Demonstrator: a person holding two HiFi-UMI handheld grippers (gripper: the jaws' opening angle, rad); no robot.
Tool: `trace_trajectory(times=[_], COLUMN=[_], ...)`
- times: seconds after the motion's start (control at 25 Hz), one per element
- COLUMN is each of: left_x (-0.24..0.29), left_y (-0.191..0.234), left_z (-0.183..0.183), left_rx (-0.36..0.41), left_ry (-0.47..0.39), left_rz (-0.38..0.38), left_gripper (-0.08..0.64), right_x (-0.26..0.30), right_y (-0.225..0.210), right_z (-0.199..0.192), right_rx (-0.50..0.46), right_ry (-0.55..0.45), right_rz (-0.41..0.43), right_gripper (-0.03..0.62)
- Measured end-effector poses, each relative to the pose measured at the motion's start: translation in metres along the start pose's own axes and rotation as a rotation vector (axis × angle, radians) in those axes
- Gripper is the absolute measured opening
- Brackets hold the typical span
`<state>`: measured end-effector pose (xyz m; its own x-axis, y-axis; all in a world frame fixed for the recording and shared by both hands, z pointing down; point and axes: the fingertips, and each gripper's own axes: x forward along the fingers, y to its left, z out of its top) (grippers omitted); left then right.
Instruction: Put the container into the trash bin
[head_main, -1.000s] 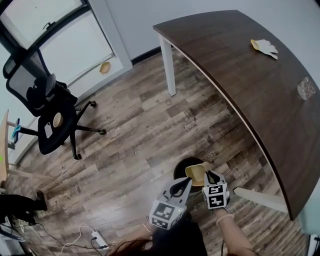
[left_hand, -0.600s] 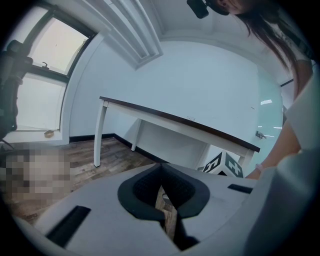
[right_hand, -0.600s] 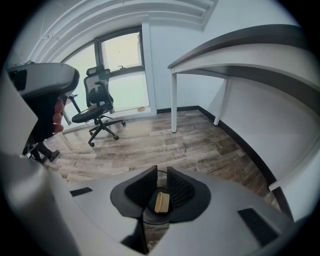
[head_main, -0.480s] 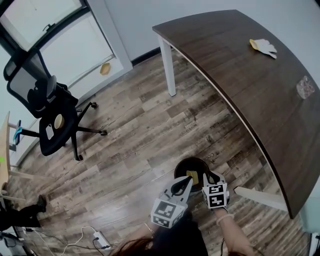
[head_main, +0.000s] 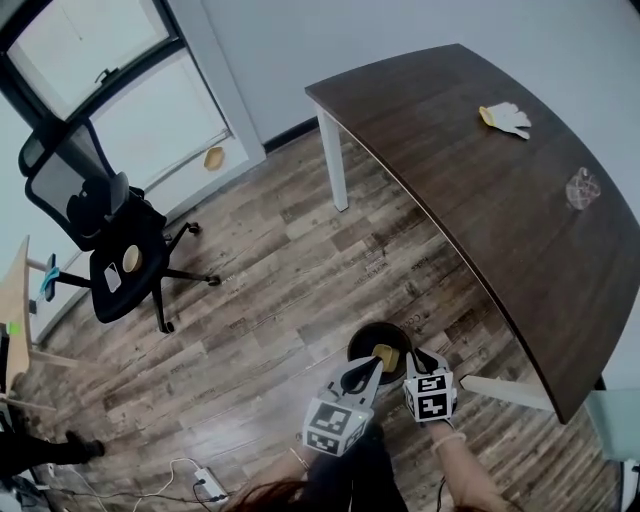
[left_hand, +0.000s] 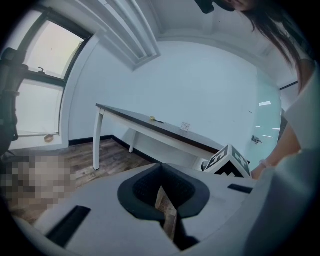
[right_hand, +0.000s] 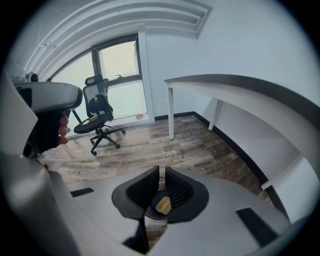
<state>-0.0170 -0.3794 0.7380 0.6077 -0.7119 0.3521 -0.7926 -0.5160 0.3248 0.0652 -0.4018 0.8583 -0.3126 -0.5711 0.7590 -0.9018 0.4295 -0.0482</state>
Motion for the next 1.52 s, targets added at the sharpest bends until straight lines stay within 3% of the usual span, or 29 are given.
trace_trajectory(times=[0.72, 1.52], left_x=[-0.090, -0.184], left_y=[-0.067, -0.119], left_z=[0.090, 0.177], left_rx=[0.046, 0.109], left_ry=[-0.008, -0.093], left_rz=[0.014, 0.029], left_gripper=[0.018, 0.018], right_x=[-0.160, -0.325], right_y=[0.037, 0.074], right_z=[0.047, 0.116], right_rx=[-0.013, 0.026], right_ry=[-0.102, -0.417], right_rz=[-0.016, -0.039], right_gripper=[0.009, 0.006])
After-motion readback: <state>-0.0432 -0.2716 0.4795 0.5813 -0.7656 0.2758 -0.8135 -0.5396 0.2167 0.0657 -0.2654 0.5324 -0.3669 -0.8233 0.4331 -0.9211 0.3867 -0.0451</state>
